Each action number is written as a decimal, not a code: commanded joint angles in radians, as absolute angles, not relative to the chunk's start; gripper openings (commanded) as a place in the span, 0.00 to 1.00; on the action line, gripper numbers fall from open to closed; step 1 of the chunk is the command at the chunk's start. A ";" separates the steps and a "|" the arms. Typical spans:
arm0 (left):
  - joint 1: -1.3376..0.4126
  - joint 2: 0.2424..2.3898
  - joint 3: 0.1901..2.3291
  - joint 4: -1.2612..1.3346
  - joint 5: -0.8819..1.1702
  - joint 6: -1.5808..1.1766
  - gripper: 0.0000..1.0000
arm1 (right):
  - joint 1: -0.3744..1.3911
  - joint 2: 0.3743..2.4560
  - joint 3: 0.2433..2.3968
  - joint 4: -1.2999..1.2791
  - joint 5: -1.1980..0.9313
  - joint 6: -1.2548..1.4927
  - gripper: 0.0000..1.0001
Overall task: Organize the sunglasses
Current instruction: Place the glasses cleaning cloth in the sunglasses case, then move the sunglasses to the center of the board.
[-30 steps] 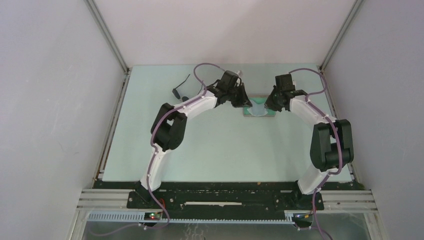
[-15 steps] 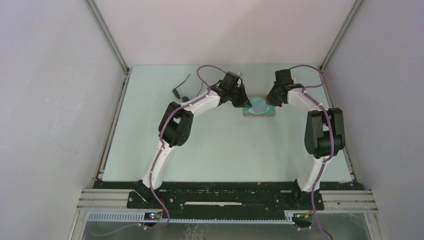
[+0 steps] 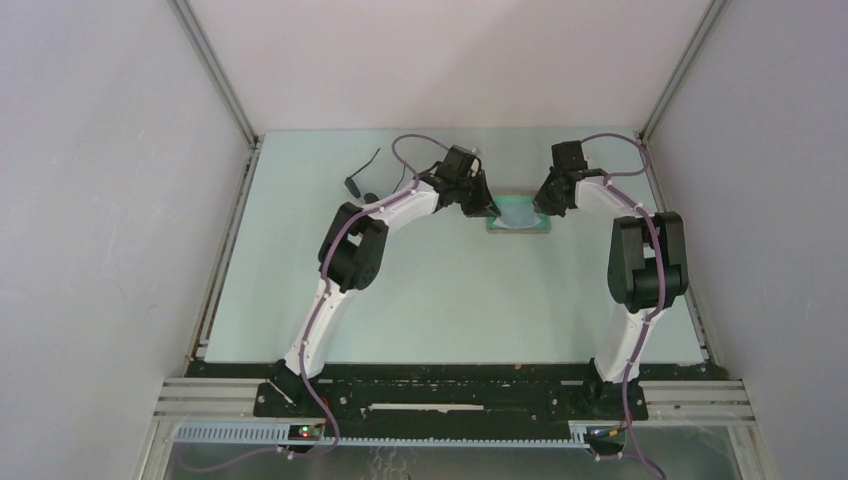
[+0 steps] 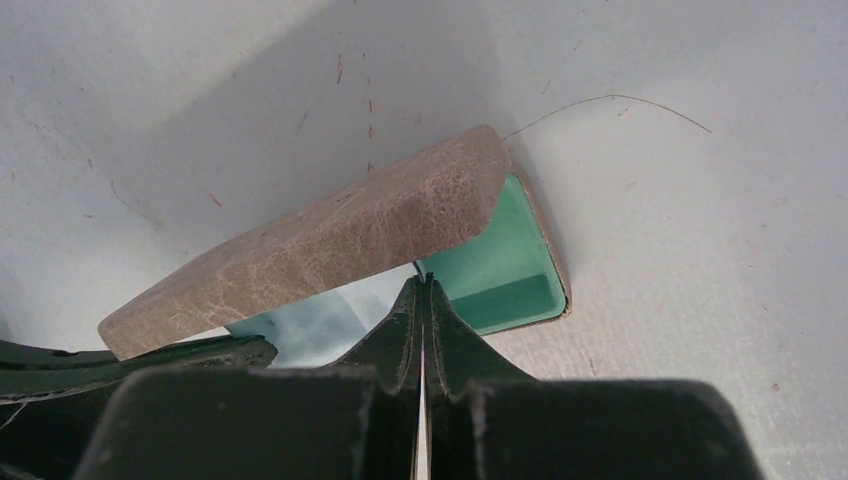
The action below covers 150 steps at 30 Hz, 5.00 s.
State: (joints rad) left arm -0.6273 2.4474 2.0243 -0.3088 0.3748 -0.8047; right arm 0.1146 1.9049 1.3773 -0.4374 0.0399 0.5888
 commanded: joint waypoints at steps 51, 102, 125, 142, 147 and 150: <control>-0.618 2.396 2.058 -0.395 0.303 -0.792 0.35 | 0.131 1.881 1.349 -0.436 0.148 0.572 0.36; -0.603 1.564 1.084 -0.255 0.231 -0.747 0.34 | 0.263 1.872 1.305 -0.183 -0.017 0.657 0.09; -0.602 1.567 1.072 -0.256 0.210 -0.743 0.35 | 0.241 1.808 1.311 -0.193 -0.087 0.674 0.11; -0.460 1.487 1.204 -0.472 0.011 -0.624 0.38 | 0.185 1.452 1.008 -0.302 -0.044 0.597 0.30; -0.366 1.551 1.279 -0.552 -0.048 -0.627 0.54 | 0.160 1.412 0.997 -0.337 -0.076 0.580 0.31; -0.296 1.620 1.328 -0.536 -0.034 -0.679 0.64 | 0.180 1.411 0.981 -0.329 -0.090 0.581 0.31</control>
